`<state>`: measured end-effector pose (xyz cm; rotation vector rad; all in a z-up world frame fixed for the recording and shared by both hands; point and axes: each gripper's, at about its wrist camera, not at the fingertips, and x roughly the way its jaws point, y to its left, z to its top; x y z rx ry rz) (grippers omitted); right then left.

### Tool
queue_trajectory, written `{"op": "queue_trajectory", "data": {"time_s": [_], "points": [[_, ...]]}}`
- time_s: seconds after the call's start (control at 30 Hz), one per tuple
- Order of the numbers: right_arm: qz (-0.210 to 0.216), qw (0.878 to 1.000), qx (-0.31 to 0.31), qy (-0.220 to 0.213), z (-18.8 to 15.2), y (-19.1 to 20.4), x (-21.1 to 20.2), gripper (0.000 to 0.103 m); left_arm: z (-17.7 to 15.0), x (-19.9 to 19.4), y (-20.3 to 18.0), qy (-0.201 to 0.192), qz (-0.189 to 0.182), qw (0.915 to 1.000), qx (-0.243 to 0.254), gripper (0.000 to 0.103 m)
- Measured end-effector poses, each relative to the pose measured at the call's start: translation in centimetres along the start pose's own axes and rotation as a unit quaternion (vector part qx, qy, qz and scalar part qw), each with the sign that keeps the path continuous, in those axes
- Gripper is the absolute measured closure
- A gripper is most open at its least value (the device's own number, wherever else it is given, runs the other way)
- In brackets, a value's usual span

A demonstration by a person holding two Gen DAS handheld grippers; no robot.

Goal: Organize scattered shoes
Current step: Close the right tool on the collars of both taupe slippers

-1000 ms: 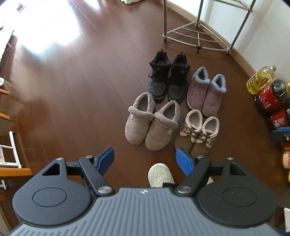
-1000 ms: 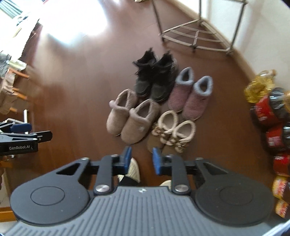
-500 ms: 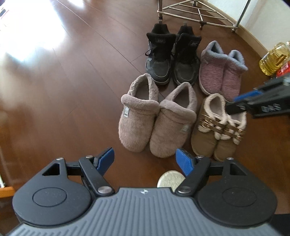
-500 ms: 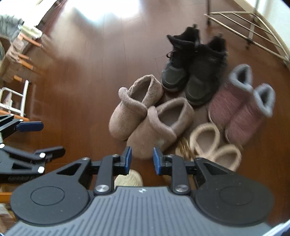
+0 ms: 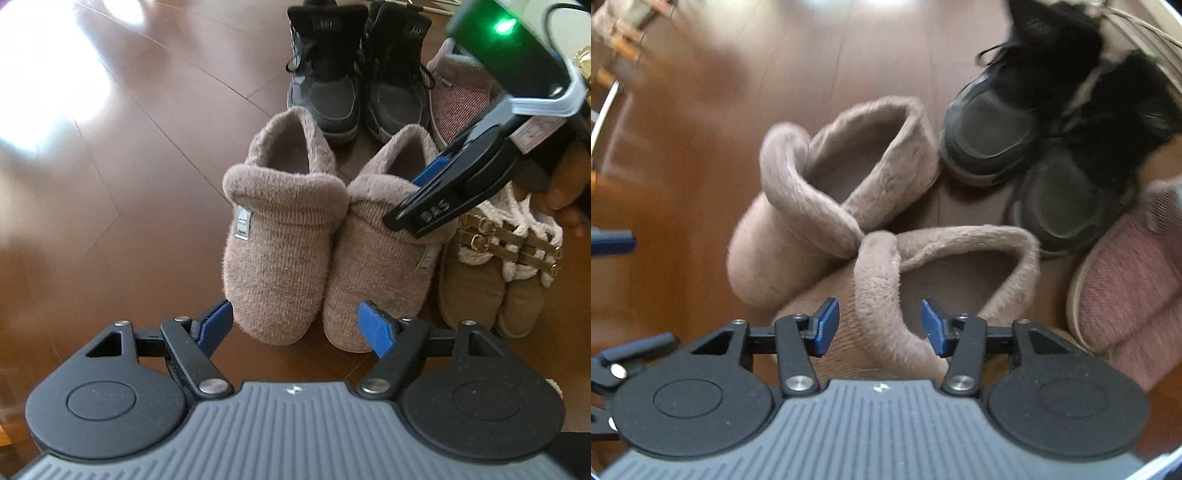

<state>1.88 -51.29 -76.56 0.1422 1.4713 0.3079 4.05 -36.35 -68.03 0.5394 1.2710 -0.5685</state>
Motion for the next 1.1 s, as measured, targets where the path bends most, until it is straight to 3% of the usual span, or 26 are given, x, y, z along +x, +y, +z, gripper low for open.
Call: {"op": "queue_trajectory", "data": {"time_s": [0.1, 0.13, 0.17, 0.27, 0.5, 0.6, 0.8, 0.87, 0.97, 1.07, 1.1], "points": [[0.038, 0.999, -0.031, 0.006, -0.3, 0.1, 1.8, 0.057, -0.4, 1.0, 0.2, 0.004, -0.003, 1.0, -0.001, 0.026], [0.051, 0.998, -0.042, 0.008, -0.5, 0.2, 2.3, 0.07, -0.6, 1.2, 0.2, 0.004, -0.005, 1.0, -0.002, 0.026], [0.059, 0.996, -0.063, -0.001, -0.8, 0.5, 2.3, 0.076, -0.7, 1.4, 0.3, 0.005, -0.007, 1.0, -0.003, 0.026], [0.079, 0.99, -0.115, -0.024, -1.7, 1.1, 2.0, 0.084, -1.1, 1.9, 0.2, 0.009, -0.01, 0.9999, -0.005, 0.026], [0.111, 0.984, -0.133, -0.028, -2.8, 0.6, 2.3, 0.085, -1.9, 2.9, -0.4, 0.014, -0.015, 0.9998, -0.008, 0.026], [0.125, 0.982, -0.14, -0.03, -3.3, 0.4, 2.3, 0.078, -2.1, 3.0, -0.8, 0.018, -0.016, 0.9997, -0.007, 0.026], [0.1, 0.974, -0.201, -0.01, -2.5, -0.3, -1.7, 0.067, -1.9, 2.1, -1.6, 0.004, -0.022, 0.9998, 0.002, 0.026], [0.094, 0.978, -0.186, -0.017, -2.5, -0.7, -3.5, 0.067, -1.7, 2.0, -1.9, -0.004, -0.022, 0.9997, 0.01, 0.026], [0.076, 0.991, -0.095, -0.059, -2.9, -1.8, -6.1, 0.067, -1.5, 2.0, -2.4, -0.022, -0.015, 0.9991, 0.032, 0.027], [0.057, 0.993, 0.0, -0.1, -3.3, -2.9, -8.7, 0.069, -1.2, 2.2, -2.7, -0.049, -0.013, 0.9967, 0.063, 0.027], [0.056, 0.993, 0.007, -0.103, -3.3, -3.0, -8.9, 0.07, -1.1, 2.4, -2.8, -0.05, -0.012, 0.9963, 0.069, 0.027]]}}
